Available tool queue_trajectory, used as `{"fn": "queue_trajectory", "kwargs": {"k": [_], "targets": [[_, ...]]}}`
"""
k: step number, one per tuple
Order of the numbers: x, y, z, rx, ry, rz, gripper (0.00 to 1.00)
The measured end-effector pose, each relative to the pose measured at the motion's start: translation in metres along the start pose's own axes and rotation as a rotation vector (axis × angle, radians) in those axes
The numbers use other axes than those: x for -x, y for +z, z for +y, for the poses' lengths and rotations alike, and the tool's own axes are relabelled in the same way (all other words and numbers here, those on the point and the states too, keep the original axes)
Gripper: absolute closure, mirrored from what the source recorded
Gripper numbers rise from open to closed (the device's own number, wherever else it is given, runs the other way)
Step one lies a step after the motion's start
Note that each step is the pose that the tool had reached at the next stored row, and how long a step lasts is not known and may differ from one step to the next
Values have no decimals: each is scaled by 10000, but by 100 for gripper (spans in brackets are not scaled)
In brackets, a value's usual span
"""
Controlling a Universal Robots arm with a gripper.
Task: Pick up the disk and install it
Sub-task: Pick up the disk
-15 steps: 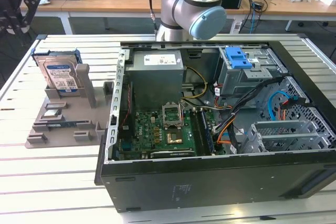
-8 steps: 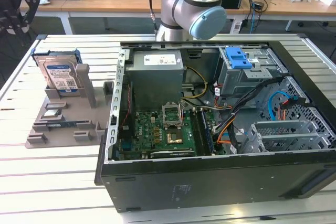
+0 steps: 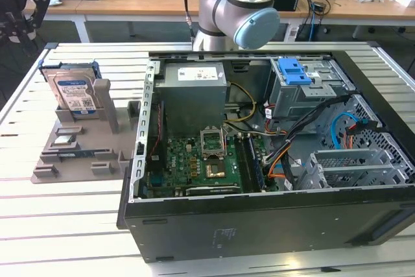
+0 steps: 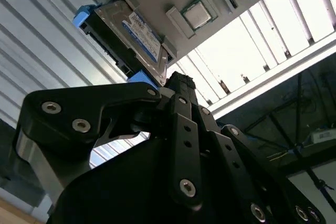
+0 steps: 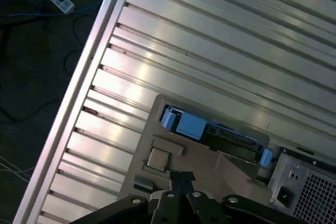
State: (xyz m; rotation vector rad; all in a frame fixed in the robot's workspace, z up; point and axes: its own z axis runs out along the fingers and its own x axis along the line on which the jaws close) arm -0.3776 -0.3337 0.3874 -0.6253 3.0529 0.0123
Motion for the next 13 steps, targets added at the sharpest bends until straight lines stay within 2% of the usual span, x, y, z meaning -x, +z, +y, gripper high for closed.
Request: {"fn": "queue_trajectory", "kwargs": {"k": [3, 6, 8, 9, 10, 11, 12, 13], "targets": [[0, 0, 0, 15, -596, 2, 89], [0, 0, 0, 45, -1730, 6, 89], [0, 0, 0, 51, -2110, 9, 89], [0, 1, -1, 27, -2417, 27, 89], [0, 0, 0, -46, -2694, 74, 89], [0, 0, -1, -69, -2887, 89, 89], [4, 1, 0, -14, -2989, 179, 89], [8, 2, 1, 10, -3045, 345, 89]]}}
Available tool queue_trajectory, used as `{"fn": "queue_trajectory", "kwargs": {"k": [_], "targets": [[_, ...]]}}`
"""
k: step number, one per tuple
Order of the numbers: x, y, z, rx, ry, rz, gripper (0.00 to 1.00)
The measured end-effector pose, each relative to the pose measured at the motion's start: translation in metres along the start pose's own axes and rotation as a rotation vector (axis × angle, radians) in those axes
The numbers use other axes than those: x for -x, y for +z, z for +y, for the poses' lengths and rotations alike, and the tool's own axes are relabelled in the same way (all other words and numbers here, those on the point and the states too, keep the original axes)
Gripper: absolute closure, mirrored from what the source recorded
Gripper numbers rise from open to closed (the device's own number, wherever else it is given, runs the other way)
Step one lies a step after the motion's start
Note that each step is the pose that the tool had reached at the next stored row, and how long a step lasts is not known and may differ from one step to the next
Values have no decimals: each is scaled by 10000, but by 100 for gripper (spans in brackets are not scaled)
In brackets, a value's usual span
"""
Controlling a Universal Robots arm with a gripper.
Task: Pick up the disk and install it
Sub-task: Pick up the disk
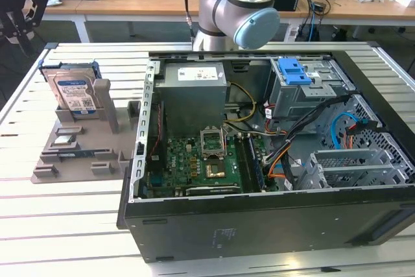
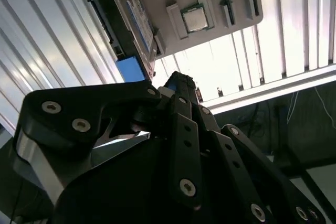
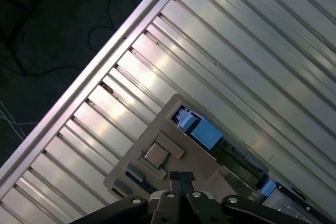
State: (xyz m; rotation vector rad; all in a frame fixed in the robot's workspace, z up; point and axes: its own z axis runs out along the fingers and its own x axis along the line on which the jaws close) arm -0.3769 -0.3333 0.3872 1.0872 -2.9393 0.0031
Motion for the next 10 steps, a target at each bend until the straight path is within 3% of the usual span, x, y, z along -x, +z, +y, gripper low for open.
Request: {"fn": "queue_trajectory", "kwargs": {"k": [2, 5, 10], "targets": [[1, 0, -2, -27, -270, 44, 89], [1, 1, -1, -40, -1320, 44, 89], [1, 1, -1, -48, -2214, 44, 89]]}}
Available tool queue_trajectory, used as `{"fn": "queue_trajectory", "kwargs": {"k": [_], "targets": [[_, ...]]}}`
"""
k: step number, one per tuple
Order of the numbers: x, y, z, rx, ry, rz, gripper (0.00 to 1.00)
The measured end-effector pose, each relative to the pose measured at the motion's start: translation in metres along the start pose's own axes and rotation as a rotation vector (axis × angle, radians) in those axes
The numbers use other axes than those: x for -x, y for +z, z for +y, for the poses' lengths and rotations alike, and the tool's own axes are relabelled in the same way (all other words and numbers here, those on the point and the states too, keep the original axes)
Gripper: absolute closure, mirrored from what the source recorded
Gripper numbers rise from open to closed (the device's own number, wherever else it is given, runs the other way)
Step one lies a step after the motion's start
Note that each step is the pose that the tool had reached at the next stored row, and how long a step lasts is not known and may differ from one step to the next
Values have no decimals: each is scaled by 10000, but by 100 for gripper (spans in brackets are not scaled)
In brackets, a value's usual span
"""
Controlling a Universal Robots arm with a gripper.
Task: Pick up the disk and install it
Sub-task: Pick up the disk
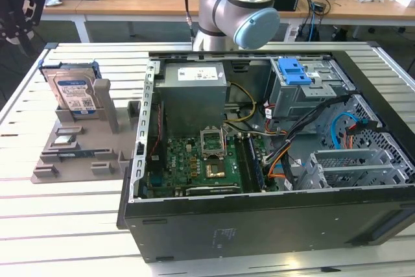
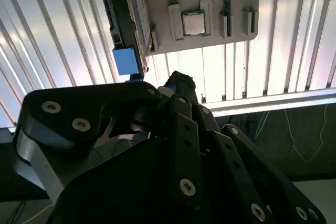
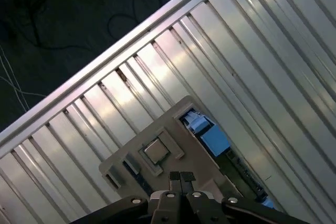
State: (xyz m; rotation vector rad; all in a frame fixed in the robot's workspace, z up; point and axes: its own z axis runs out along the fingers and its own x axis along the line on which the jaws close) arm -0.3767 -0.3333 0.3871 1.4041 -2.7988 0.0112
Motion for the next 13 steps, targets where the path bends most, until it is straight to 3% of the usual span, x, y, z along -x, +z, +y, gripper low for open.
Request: {"fn": "queue_trajectory", "kwargs": {"k": [9, 13], "targets": [[0, 0, 0, -21, -1647, -3, 89], [0, 0, 0, -27, -2144, -4, 89]]}}
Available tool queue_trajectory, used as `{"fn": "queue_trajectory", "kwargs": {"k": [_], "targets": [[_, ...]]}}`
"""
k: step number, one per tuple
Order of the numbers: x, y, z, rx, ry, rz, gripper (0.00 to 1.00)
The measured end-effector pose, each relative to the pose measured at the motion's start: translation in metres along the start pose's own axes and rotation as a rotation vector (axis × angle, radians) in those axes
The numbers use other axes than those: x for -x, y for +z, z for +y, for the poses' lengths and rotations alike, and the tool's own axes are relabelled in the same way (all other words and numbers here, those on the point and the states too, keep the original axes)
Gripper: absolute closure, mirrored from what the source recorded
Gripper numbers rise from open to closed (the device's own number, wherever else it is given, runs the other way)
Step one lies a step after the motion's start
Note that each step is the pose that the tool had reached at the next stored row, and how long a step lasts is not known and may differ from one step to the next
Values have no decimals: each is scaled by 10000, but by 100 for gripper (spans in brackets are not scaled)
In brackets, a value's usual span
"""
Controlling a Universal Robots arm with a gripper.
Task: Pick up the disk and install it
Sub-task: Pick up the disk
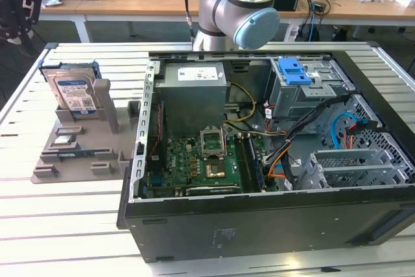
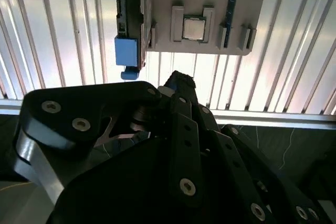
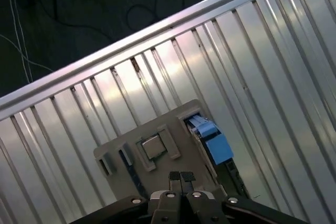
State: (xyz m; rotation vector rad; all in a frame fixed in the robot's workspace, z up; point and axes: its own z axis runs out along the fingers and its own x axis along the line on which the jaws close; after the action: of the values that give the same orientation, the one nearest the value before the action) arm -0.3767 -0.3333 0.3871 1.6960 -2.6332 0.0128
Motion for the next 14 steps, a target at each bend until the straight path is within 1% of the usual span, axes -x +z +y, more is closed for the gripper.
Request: {"fn": "queue_trajectory", "kwargs": {"k": [1, 3, 4, 5, 7, 9, 12, 14], "targets": [[0, 0, 0, -3, -280, 0, 89], [0, 0, 0, -7, -625, -1, 89], [0, 0, 0, -12, -941, -1, 89], [0, 0, 0, -14, -1161, -1, 89], [0, 0, 0, -18, -1473, -3, 89], [0, 0, 0, -25, -2017, -3, 89], [0, 0, 0, -32, -2600, -4, 89], [0, 0, 0, -40, -3176, -5, 89]]}}
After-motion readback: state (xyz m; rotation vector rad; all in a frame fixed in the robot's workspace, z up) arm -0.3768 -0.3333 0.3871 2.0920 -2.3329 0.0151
